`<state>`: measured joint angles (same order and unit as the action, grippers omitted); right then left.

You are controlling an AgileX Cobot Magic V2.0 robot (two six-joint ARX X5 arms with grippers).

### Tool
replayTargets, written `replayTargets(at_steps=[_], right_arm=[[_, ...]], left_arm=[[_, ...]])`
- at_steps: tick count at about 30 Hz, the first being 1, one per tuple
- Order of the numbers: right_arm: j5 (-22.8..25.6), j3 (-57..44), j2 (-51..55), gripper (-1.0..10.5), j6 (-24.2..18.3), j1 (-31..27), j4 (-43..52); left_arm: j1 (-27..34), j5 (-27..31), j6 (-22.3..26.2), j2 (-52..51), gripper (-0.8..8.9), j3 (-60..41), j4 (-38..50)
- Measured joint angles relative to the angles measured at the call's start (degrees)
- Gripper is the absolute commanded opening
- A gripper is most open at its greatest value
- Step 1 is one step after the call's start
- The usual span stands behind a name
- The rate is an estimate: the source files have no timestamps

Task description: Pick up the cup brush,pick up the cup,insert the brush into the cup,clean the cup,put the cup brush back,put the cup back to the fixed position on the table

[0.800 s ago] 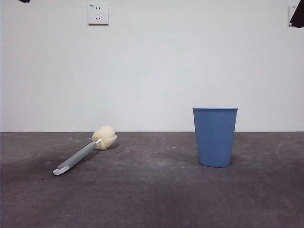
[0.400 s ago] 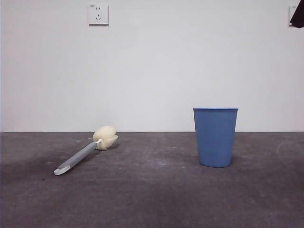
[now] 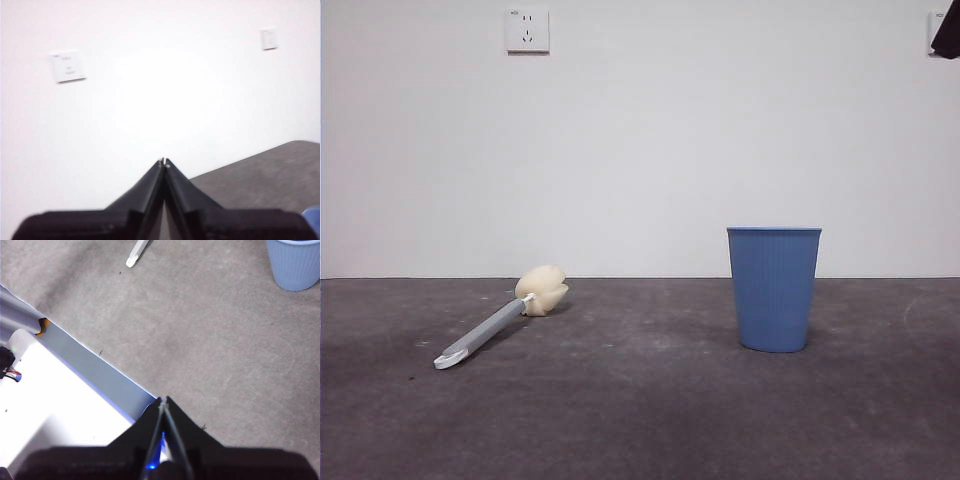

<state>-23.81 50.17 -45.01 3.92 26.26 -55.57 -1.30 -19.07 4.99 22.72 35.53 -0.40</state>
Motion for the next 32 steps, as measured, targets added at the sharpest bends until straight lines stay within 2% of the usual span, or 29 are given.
replayTargets(at_steps=[7,15,24,32], right_arm=[[0.0,0.0,0.0,0.0,0.0,0.0,0.0],[0.0,0.0,0.0,0.0,0.0,0.0,0.0],[0.0,0.0,0.0,0.0,0.0,0.0,0.0],[0.0,0.0,0.0,0.0,0.0,0.0,0.0]], left_arm=[[4.4,2.4,-0.1,-11.6,-0.04,-20.3,-1.0],[5.8,3.7,-2.1,-20.6,-0.04,-32.3,-0.9],[5.8,4.1,-4.7,-22.4,-0.04,-34.6,-8.5],[5.8,3.9,-5.0,-22.4,-0.04,-34.6,-9.2]])
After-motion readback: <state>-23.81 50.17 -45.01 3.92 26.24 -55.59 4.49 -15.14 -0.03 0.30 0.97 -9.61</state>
